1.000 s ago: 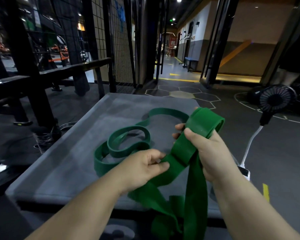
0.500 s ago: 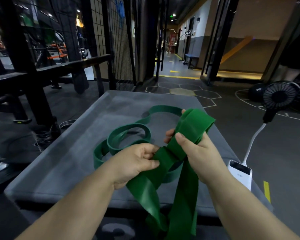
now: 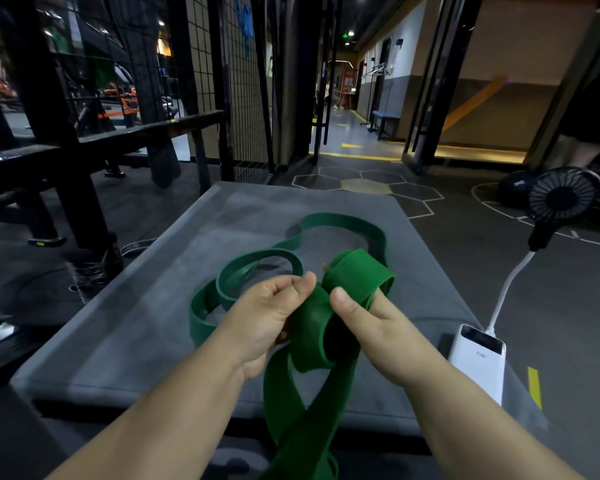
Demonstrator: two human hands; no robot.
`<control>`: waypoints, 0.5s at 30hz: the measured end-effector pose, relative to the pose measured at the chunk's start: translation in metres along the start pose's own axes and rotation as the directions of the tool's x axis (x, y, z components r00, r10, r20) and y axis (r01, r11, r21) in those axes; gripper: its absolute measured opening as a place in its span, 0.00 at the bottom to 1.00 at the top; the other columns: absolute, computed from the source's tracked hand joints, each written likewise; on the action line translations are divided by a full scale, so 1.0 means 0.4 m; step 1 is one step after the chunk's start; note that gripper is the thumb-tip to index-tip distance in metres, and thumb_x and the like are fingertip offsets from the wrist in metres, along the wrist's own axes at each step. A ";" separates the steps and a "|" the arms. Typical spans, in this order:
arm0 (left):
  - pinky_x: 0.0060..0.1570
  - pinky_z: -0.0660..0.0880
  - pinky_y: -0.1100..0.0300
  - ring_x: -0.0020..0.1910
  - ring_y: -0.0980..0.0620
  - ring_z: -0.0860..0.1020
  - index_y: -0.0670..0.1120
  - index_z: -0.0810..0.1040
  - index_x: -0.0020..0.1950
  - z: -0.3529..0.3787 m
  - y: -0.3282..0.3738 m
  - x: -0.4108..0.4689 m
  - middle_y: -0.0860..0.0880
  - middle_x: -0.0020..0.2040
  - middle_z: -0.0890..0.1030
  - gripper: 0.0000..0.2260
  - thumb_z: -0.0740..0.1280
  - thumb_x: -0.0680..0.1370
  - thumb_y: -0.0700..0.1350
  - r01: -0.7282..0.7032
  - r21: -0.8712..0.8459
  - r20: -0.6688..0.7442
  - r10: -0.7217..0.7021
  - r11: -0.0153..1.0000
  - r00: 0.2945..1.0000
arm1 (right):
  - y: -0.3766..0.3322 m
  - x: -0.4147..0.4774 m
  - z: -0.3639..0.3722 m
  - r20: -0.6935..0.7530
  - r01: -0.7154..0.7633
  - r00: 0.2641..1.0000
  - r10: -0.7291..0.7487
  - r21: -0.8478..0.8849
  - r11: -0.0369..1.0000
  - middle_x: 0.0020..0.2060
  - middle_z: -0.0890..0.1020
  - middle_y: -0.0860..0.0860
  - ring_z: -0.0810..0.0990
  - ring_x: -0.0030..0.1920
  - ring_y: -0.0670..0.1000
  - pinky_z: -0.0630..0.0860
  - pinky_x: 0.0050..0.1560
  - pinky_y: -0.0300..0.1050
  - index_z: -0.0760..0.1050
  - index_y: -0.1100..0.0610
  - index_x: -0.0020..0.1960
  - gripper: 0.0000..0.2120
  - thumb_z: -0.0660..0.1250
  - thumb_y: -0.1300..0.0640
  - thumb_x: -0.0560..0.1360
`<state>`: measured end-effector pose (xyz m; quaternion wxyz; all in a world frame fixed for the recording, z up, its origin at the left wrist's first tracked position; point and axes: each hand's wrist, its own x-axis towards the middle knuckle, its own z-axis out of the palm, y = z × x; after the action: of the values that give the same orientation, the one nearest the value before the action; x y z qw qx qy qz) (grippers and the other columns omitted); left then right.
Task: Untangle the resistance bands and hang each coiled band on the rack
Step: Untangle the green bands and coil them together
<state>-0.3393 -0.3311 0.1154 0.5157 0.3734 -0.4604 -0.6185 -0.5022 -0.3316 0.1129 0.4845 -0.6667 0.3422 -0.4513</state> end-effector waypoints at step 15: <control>0.49 0.79 0.56 0.46 0.51 0.81 0.41 0.76 0.57 0.002 0.017 -0.025 0.48 0.45 0.84 0.11 0.66 0.76 0.41 -0.010 0.132 0.207 -0.018 0.991 0.978 | -0.042 0.009 -0.054 -0.255 -0.011 0.967 0.015 0.019 1.000 0.44 0.81 0.49 0.82 0.39 0.39 0.78 0.40 0.33 0.74 0.54 0.56 0.28 0.72 0.39 0.62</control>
<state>-0.3363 -0.3214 0.1220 0.4375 0.3411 -0.5511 -0.6233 -0.5208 -0.3370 0.1326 0.4453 -0.5967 0.4019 -0.5331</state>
